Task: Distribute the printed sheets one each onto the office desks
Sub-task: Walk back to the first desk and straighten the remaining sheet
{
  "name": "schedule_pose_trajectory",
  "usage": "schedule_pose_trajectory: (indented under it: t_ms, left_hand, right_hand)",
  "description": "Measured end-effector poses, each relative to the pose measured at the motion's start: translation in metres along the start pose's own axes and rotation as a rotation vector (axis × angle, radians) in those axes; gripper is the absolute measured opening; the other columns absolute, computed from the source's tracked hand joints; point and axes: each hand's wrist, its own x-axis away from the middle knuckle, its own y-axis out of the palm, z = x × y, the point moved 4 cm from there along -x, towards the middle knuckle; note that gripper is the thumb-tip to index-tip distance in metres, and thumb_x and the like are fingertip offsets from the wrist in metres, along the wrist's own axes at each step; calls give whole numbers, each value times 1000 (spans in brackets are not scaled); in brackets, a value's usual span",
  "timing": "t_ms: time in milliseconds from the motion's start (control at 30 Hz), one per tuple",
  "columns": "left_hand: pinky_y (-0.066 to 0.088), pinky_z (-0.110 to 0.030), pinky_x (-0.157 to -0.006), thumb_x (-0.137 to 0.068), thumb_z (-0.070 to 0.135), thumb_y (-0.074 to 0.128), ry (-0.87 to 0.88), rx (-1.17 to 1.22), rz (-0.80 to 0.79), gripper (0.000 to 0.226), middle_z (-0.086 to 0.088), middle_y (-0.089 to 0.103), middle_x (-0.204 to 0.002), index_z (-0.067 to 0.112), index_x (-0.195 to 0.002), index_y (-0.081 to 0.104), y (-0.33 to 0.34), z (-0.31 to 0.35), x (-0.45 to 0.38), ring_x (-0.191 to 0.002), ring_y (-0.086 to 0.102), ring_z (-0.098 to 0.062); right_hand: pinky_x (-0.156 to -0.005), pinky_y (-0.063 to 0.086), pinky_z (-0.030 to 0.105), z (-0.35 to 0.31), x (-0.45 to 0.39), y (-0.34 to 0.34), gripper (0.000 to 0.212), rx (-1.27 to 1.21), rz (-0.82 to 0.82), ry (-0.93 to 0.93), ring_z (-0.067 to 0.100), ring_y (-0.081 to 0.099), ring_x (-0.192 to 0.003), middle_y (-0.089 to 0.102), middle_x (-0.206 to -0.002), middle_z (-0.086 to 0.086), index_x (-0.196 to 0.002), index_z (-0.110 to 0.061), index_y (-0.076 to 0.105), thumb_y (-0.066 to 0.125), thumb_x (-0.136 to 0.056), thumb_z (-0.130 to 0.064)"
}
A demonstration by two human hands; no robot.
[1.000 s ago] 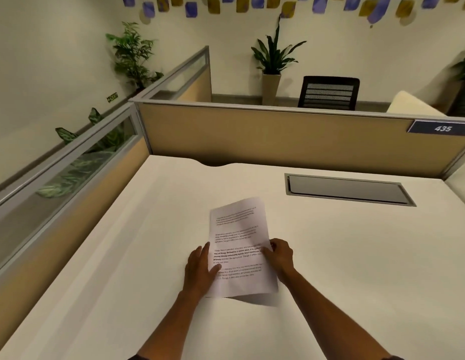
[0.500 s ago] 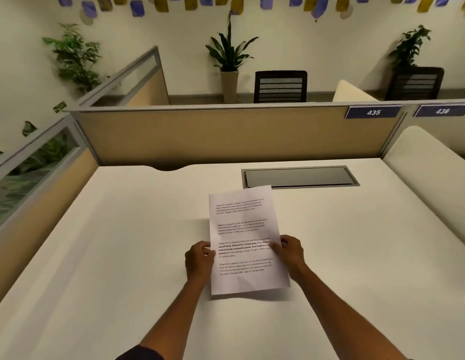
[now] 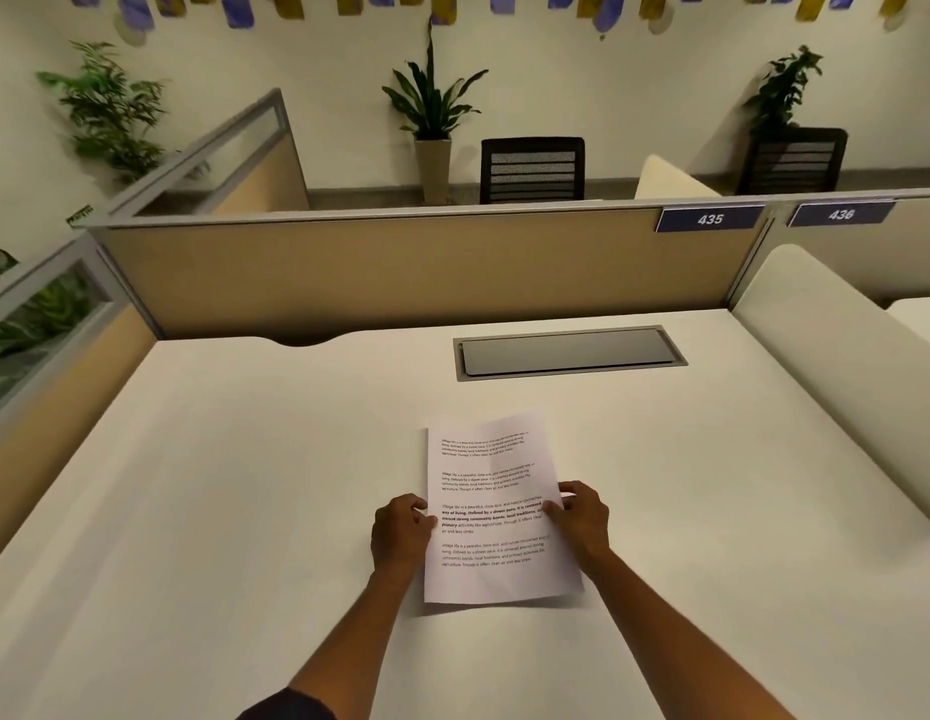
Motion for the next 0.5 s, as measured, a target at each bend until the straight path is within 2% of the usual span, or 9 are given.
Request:
schedule_pose_trajectory:
  t_ms: [133,233,300,400,500]
  left_hand:
    - [51,-31,-78,-81,18,74,6,-41,-9,26,-8,74,-96,12,-106,69,3,-2,-1,-91,68,-26]
    - [52,-32,-82,-81,19,73,-1,-71,-24,33,-6,73,-97,14,-113,65,4,-3,-4,-97,66,-26]
    - [50,-34,-85,-81,23,72,-4,-107,-36,42,-5,71,-99,16,-120,60,4,-7,-5,-105,61,-26]
    - [47,-37,-94,-82,33,71,58,-193,-31,52,-5,63,-116,17,-129,54,6,-15,-1,-115,52,-26]
    - [38,-37,-102,-85,48,65,240,-309,-36,61,-3,51,-136,18,-136,50,11,-18,7,-126,43,-25]
  right_hand:
    - [-83,48,28,2,-3,2,48,40,-2,-24,28,66,-91,71,-107,20,-129,-4,56,70,-83,-5]
    - [-92,51,36,6,-6,4,57,87,-5,-19,31,65,-102,68,-116,18,-136,-8,49,71,-84,-12]
    - [-98,48,40,8,-6,6,60,228,-4,-64,31,58,-114,64,-125,14,-140,-11,45,70,-86,-23]
    - [-106,39,40,14,0,10,65,454,41,-182,29,45,-131,50,-143,7,-145,-16,39,62,-89,-41]
    - [-117,27,39,25,4,17,67,598,-8,-302,23,32,-144,33,-157,4,-149,-19,33,54,-92,-49]
